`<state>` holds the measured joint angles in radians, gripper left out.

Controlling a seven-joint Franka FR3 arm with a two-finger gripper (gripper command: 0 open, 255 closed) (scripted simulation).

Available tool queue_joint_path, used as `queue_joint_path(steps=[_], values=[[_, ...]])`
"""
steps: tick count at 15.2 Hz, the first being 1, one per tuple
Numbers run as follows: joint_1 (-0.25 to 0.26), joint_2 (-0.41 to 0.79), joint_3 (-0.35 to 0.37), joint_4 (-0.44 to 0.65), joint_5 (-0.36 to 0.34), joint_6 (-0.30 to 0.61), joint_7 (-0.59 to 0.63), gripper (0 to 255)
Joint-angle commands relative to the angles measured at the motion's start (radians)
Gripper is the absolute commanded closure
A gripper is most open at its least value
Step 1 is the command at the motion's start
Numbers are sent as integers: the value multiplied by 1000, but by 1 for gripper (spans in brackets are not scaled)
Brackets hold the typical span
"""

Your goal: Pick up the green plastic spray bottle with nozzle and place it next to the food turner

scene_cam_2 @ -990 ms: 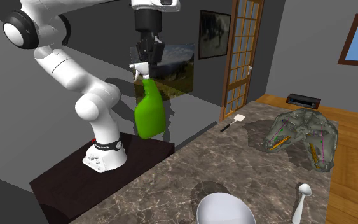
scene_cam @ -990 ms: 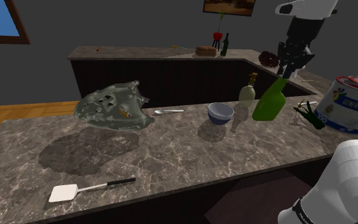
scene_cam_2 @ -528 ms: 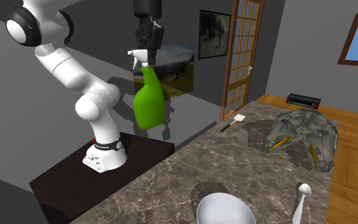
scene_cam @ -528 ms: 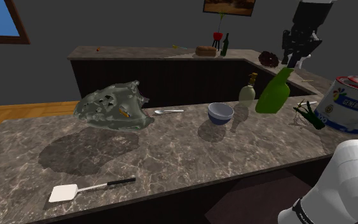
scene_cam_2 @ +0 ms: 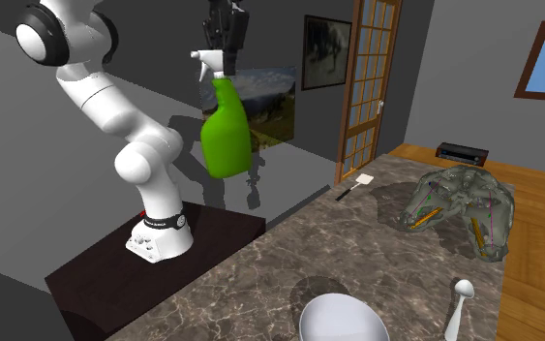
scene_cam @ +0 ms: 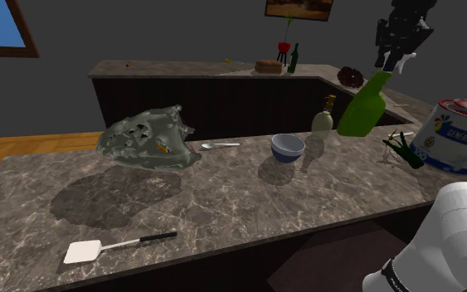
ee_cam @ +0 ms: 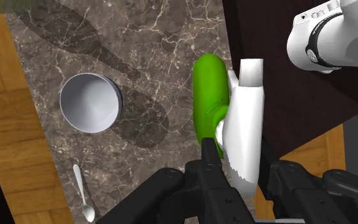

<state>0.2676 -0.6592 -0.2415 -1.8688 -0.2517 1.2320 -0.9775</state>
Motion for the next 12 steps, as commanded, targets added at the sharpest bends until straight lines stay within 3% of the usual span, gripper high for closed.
queue_joint_path(steps=[1, 12], values=[[4, 9, 14, -2, 11, 8, 20, 255], [57, 121, 158, -108, 119, 191, 245, 255]])
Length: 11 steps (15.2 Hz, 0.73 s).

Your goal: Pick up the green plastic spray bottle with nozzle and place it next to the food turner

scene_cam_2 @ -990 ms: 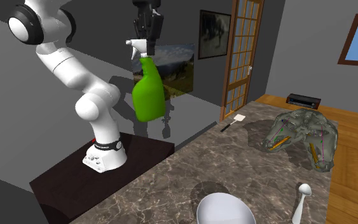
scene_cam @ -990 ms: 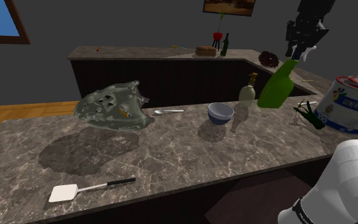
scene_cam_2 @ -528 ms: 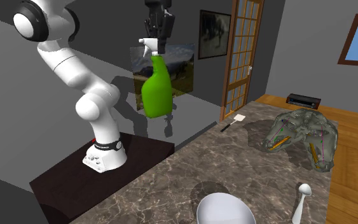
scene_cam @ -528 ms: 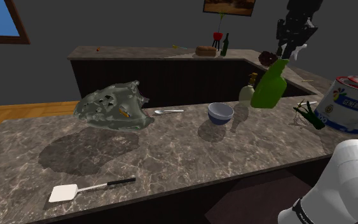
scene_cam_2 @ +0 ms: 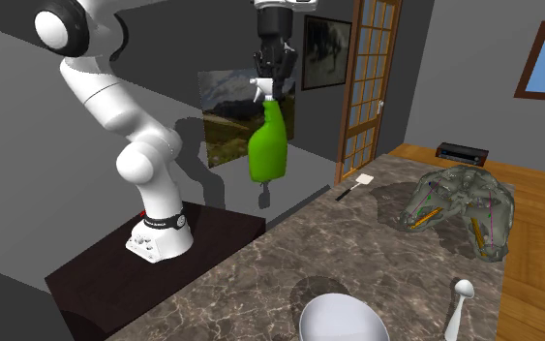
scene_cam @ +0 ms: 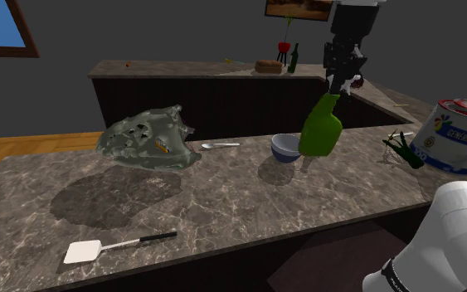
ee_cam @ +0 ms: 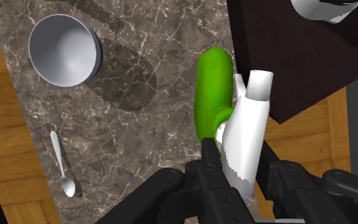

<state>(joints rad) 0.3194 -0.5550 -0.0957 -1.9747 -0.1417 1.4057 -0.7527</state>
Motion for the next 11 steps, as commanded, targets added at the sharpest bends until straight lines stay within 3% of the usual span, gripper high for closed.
queue_joint_path(steps=[1, 11], values=[[11, 32, 24, -5, 17, 34, 38, 255], [64, 242, 138, 35, 71, 188, 211, 255]])
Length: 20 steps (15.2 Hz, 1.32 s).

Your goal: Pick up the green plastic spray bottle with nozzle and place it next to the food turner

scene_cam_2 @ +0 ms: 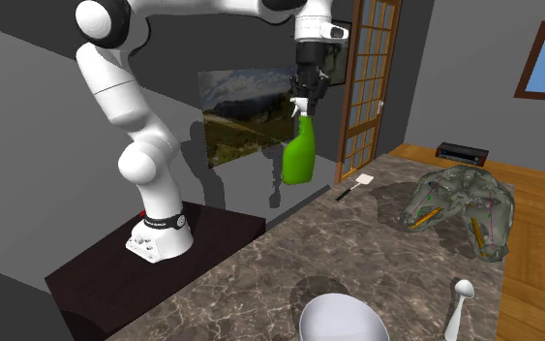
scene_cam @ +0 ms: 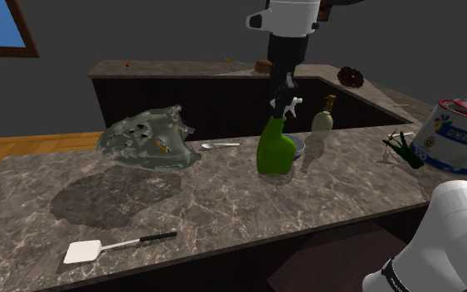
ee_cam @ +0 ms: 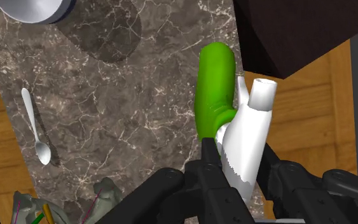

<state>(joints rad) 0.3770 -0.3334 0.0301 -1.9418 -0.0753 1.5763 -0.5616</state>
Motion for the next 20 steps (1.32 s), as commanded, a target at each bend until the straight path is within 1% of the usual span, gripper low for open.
queue_joint_path(steps=[1, 6, 10, 15, 19, 20], values=[[12, 45, 23, 13, 7, 31, 37, 255], [39, 182, 71, 86, 10, 88, 117, 255], [63, 304, 104, 169, 0, 121, 179, 255], [100, 471, 136, 308, -23, 142, 253, 255], [137, 618, 152, 452, -49, 138, 305, 255], [142, 637, 153, 472, -53, 136, 311, 255]])
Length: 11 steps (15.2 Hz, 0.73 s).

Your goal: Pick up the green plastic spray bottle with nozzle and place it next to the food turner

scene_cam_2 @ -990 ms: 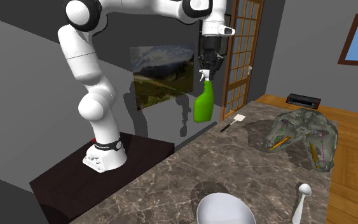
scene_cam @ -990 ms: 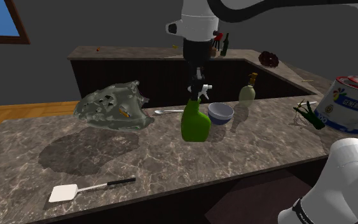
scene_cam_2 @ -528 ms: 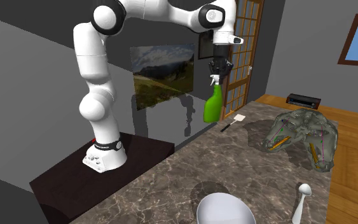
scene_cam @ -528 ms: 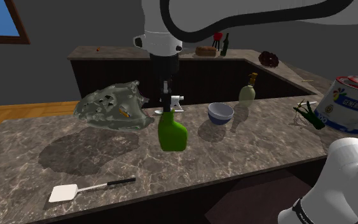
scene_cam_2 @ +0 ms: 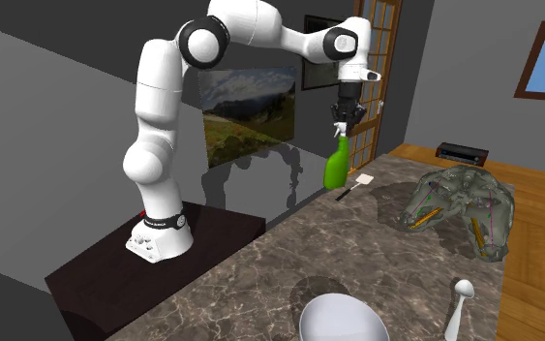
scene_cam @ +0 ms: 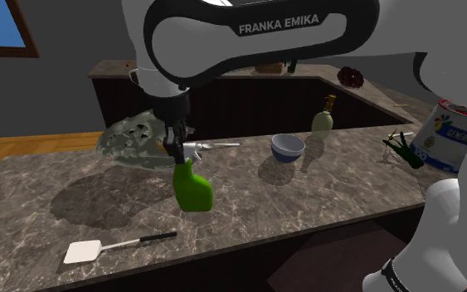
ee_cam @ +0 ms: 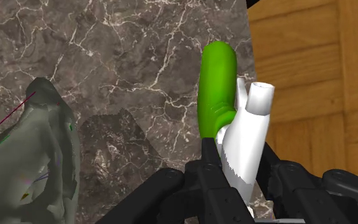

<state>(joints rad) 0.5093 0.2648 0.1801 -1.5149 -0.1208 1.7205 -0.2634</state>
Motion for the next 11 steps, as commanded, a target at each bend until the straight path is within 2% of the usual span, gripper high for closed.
queue_joint_path(steps=[1, 11], values=[[10, 38, 2, 32, -7, 5, 14, 255], [7, 50, 0, -86, -13, 134, 25, 255]])
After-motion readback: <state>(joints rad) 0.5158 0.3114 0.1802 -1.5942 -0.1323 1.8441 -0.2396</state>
